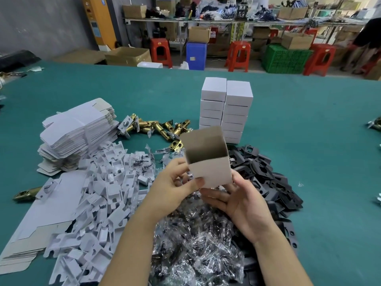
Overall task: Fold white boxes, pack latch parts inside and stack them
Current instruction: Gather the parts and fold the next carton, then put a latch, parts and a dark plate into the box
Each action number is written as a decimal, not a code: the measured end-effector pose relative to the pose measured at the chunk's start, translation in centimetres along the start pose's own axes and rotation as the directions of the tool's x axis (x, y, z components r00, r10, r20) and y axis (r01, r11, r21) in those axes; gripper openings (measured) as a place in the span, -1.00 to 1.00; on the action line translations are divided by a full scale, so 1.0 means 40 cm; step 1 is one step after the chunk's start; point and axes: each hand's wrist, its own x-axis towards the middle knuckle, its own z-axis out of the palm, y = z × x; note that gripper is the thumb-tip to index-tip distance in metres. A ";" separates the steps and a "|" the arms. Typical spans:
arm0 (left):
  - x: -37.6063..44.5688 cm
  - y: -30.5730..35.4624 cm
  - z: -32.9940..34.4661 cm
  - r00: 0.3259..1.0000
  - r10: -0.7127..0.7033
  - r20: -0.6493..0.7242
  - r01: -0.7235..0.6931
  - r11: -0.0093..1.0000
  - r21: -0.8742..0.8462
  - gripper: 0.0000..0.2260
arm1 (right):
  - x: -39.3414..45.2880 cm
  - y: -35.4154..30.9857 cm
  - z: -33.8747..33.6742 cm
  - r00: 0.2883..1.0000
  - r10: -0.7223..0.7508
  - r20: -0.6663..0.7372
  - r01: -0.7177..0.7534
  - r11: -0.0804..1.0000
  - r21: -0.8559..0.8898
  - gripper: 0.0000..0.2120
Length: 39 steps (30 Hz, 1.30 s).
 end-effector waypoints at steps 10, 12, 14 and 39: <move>0.004 0.004 0.009 1.000 -0.006 -0.010 0.006 0.997 0.072 -0.70 | -0.007 0.019 0.019 0.995 -0.102 0.012 0.102 0.980 -0.172 -0.46; 0.007 0.001 0.010 1.000 0.002 -0.018 0.000 0.996 0.091 -0.68 | -0.005 0.018 0.022 0.995 -0.102 0.007 0.102 0.984 -0.146 -0.57; 0.008 -0.002 0.013 1.000 0.016 -0.020 -0.013 0.992 0.126 -0.71 | -0.006 0.020 0.020 0.993 -0.113 -0.019 0.109 0.984 -0.143 -0.61; 0.430 -0.045 -0.368 0.879 -0.036 -0.476 0.477 0.065 0.876 -0.75 | 0.004 0.028 0.006 0.996 -0.003 -0.091 -0.006 0.995 -0.101 -0.63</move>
